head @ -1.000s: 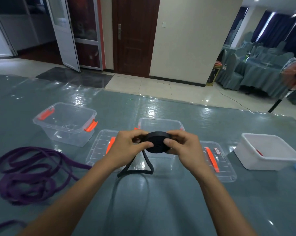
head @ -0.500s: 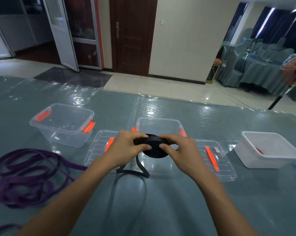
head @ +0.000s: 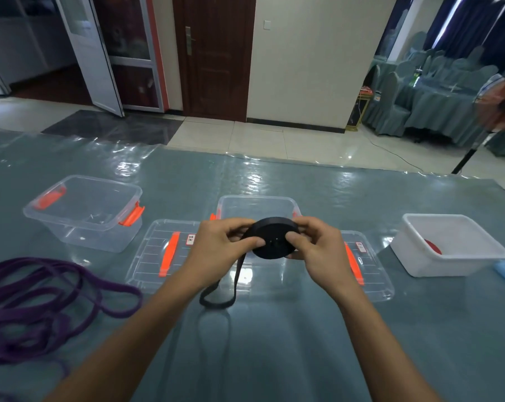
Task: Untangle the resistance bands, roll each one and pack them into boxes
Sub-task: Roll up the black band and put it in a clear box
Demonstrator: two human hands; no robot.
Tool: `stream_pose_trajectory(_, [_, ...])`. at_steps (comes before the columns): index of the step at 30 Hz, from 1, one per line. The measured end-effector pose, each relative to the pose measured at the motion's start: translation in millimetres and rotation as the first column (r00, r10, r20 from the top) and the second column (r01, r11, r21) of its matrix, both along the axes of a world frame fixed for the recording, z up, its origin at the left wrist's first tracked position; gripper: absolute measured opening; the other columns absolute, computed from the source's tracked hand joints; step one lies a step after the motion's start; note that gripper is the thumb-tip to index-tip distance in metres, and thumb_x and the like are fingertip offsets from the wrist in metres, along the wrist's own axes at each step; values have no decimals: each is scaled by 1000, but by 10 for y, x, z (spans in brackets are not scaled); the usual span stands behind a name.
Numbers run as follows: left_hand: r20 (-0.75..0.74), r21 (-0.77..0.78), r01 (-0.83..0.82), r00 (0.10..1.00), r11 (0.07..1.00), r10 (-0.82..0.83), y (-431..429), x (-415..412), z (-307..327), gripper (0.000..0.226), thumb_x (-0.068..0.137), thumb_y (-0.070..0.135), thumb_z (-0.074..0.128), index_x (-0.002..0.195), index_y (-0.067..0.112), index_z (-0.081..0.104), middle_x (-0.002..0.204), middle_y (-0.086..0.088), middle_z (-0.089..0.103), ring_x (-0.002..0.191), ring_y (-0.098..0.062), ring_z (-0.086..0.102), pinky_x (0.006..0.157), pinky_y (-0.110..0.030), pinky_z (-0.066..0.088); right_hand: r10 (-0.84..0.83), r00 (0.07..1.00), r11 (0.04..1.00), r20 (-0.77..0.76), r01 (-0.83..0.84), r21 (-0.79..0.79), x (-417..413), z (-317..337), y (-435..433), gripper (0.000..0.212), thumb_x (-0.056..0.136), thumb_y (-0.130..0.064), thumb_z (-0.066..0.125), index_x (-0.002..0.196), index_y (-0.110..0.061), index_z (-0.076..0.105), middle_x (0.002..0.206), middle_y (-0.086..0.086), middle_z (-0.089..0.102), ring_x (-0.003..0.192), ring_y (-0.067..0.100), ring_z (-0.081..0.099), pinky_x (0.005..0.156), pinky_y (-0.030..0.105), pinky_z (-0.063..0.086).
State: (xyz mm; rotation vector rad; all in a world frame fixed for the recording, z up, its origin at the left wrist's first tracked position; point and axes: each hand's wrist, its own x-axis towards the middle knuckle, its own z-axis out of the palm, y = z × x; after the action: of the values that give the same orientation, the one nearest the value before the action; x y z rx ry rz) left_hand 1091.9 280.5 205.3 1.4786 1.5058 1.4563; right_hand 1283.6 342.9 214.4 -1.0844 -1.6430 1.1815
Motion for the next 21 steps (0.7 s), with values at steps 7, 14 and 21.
stream_pose_trajectory(7, [-56, -28, 6, 998, 1000, -8, 251, 212, -2, 21, 83, 2, 77, 100, 13, 78, 86, 5, 78, 82, -9, 73, 79, -17, 54, 42, 986, 984, -161, -69, -167, 226, -95, 191, 22, 92, 2, 64, 108, -12, 70, 98, 7, 77, 95, 26, 73, 80, 41, 61])
stream_pose_trajectory(14, [-283, -41, 72, 956, 997, -80, 493, 425, 2, 19, 83, 9, 78, 101, 15, 78, 83, 5, 76, 79, -12, 71, 74, -22, 55, 118, 941, 933, 316, -215, 289, 509, -38, 471, 23, 82, -9, 76, 102, -19, 75, 91, -11, 74, 89, 7, 67, 84, 19, 48])
stream_pose_trajectory(21, [71, -37, 7, 997, 999, -4, 629, 802, -57, 29, 77, -2, 80, 100, 16, 77, 92, 5, 79, 87, -12, 75, 81, -19, 56, 69, 930, 950, -360, -171, -260, 796, -63, 660, 23, 84, 11, 67, 104, -1, 70, 95, 15, 77, 86, 30, 75, 70, 35, 62])
